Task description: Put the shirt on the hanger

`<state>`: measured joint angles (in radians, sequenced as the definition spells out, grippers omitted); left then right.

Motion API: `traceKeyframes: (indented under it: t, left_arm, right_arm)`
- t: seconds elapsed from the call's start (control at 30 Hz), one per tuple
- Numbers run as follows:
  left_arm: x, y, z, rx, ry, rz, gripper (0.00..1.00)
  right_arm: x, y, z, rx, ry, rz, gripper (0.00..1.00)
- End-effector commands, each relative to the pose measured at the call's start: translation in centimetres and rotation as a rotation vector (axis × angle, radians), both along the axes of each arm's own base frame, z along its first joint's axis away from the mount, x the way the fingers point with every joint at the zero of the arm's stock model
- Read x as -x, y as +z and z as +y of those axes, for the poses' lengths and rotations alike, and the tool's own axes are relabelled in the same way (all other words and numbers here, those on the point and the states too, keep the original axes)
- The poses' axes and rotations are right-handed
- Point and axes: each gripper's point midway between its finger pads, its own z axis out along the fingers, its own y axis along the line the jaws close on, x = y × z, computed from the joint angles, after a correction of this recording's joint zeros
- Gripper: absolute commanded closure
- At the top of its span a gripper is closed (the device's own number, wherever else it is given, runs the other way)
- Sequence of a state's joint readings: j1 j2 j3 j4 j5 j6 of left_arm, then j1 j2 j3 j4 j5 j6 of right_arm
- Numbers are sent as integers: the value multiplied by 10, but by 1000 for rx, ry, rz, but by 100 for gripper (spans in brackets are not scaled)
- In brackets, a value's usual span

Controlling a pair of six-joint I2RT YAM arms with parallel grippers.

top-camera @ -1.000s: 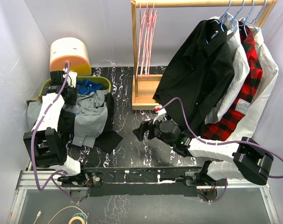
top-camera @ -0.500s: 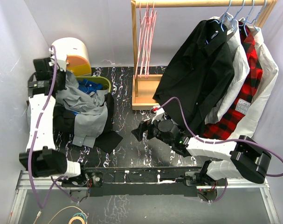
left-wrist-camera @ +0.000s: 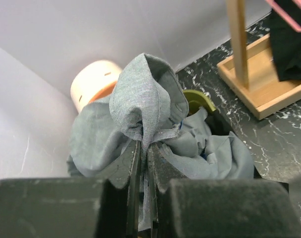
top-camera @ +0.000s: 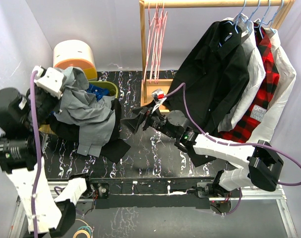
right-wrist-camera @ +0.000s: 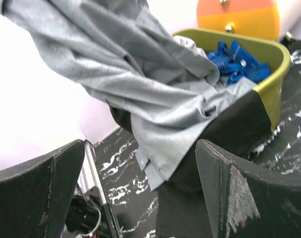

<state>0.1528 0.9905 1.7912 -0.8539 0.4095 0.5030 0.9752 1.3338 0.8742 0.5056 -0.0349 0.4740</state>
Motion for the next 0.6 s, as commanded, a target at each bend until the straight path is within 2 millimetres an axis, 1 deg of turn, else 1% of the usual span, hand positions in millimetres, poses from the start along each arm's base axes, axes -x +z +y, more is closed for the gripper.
traceKeyframes:
  t: [0.0,0.07,0.13,0.3,0.37,0.43,0.5,0.53,0.57]
  left_arm:
    - [23,11,-28,-8,-153,-53,100]
    - [27,19,-30,-1,-157,-72,100]
    - [33,31,-33,6,-162,-111,100]
    - [49,80,-32,40,-127,-282,100]
    - [55,100,-30,53,-106,-366,100]
    - [63,120,-29,59,-93,-455,100]
    - [70,136,-28,59,-87,-525,100]
    - [73,141,-28,58,-85,-546,100]
    - [75,146,-28,53,-83,-565,100]
  right_arm:
    - [6,80,-2,-217,18,-178,2]
    - [0,96,5,-232,6,-201,2]
    - [-7,110,16,-234,2,-218,2]
    - [-22,154,40,-245,-11,-318,2]
    - [-31,159,55,-227,-12,-364,1]
    - [-34,154,72,-181,26,-426,2]
    - [-36,146,87,-131,69,-479,2]
    - [-39,142,93,-112,81,-490,2]
    - [-39,145,94,-114,104,-506,2]
